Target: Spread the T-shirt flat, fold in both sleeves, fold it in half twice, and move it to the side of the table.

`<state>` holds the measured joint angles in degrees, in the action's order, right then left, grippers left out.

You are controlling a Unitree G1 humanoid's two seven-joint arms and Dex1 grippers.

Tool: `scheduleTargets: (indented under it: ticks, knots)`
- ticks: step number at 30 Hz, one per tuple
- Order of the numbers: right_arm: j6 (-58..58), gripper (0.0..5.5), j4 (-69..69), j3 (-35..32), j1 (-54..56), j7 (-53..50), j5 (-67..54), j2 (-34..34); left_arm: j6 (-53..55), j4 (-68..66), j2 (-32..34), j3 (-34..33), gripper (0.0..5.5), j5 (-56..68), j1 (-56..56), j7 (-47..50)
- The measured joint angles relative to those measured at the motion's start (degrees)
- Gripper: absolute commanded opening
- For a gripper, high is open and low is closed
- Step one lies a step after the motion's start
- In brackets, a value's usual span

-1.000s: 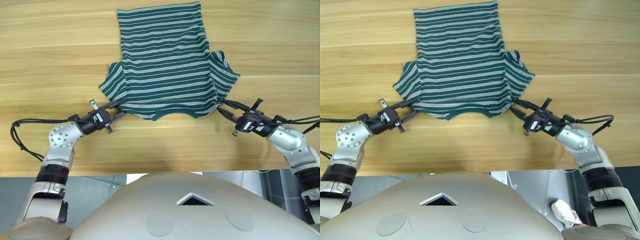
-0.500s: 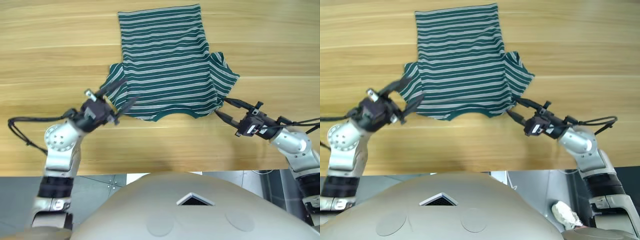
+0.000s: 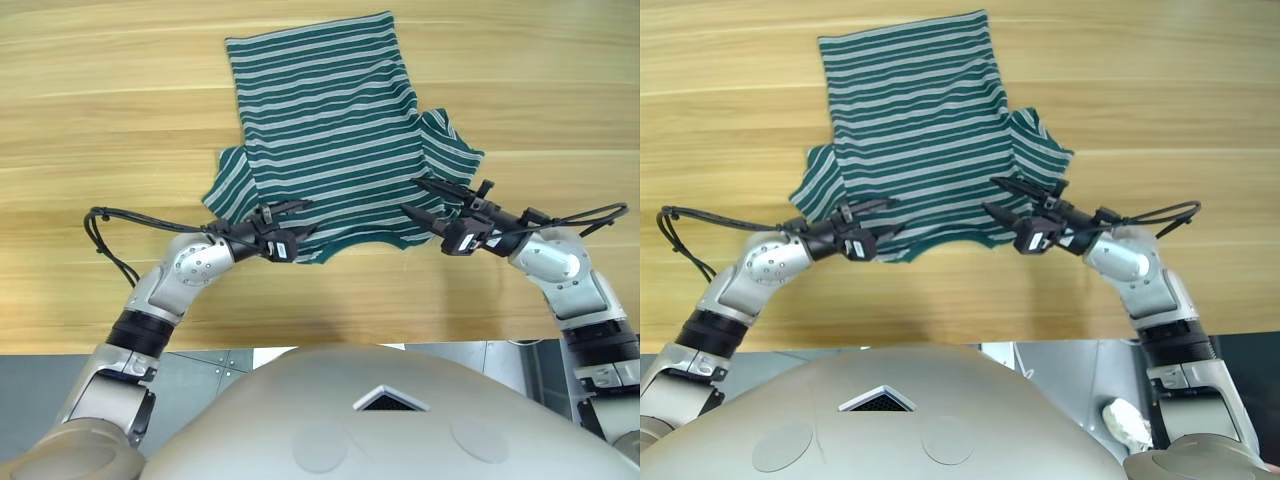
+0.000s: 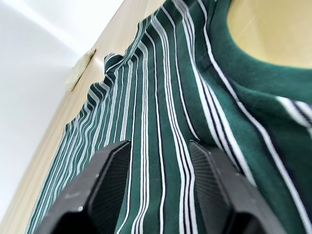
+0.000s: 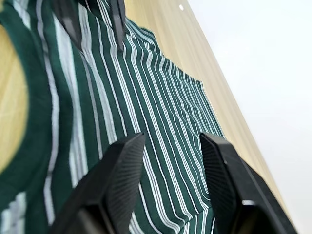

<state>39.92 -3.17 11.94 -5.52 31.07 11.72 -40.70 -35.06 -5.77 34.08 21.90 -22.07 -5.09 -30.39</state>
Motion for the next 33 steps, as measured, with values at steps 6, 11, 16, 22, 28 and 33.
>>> scheduleTargets:
  ticks: [6,11,16,22,28,33]
  knots:
    - [-0.82,2.08,-2.93,-0.52,3.80,-1.31,3.07,1.42,-3.77,-1.07,5.09,-2.78,2.26,4.35,-4.19,0.54]
    - [-1.16,2.08,-5.71,-0.92,7.94,-4.39,5.23,3.08,-5.80,-2.40,8.73,-4.79,2.26,6.63,-4.96,0.14]
    - [-3.74,2.08,-12.54,0.91,18.77,-8.08,8.91,9.21,-5.57,-0.61,12.25,-8.48,2.26,7.29,-8.02,0.60]
    - [-8.59,2.08,-38.78,7.61,40.46,-18.11,18.22,21.80,-4.56,0.18,7.87,-13.43,2.26,6.40,-0.53,7.25]
    - [-15.89,2.08,-64.35,10.29,53.32,-26.68,21.50,28.53,-3.79,15.15,3.92,-14.65,2.26,15.65,-3.86,7.51]
    - [-17.44,2.08,-70.95,10.12,51.36,-28.12,20.91,25.46,5.17,15.72,0.93,-27.00,2.26,17.90,-6.35,14.30]
